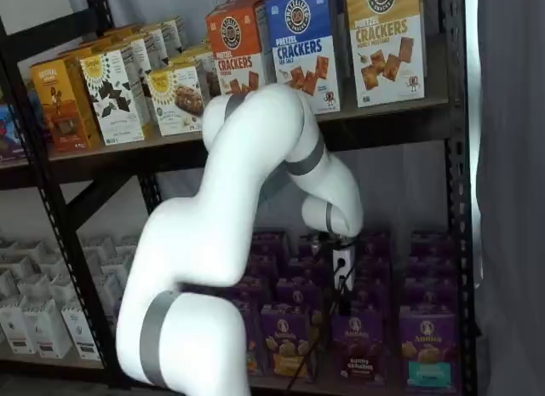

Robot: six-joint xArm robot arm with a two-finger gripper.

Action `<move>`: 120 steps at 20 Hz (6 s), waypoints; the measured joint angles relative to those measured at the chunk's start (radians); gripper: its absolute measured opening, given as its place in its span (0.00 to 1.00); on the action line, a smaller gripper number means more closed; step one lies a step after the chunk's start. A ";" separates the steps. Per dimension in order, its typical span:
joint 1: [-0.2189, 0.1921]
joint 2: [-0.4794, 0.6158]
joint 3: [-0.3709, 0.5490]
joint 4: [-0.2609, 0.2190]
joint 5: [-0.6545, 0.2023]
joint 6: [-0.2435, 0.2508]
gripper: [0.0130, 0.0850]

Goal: Pick up the purple box with a brown patch in the center, on the bottom shelf, the fifth box from the left

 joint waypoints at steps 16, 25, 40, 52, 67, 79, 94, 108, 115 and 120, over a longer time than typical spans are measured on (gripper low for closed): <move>0.015 -0.006 -0.034 -0.207 0.042 0.191 1.00; 0.008 -0.008 -0.004 -0.150 0.024 0.136 1.00; 0.000 0.084 -0.076 -0.119 0.003 0.102 1.00; -0.016 0.158 -0.143 -0.171 0.012 0.130 1.00; -0.021 0.199 -0.195 -0.192 0.030 0.143 0.67; -0.019 0.215 -0.216 -0.238 0.030 0.185 0.50; -0.021 0.209 -0.215 -0.248 0.032 0.191 0.28; -0.023 0.192 -0.183 -0.249 0.018 0.191 0.22; -0.024 0.167 -0.163 -0.184 0.054 0.132 0.22; -0.028 0.116 -0.100 -0.120 0.038 0.075 0.22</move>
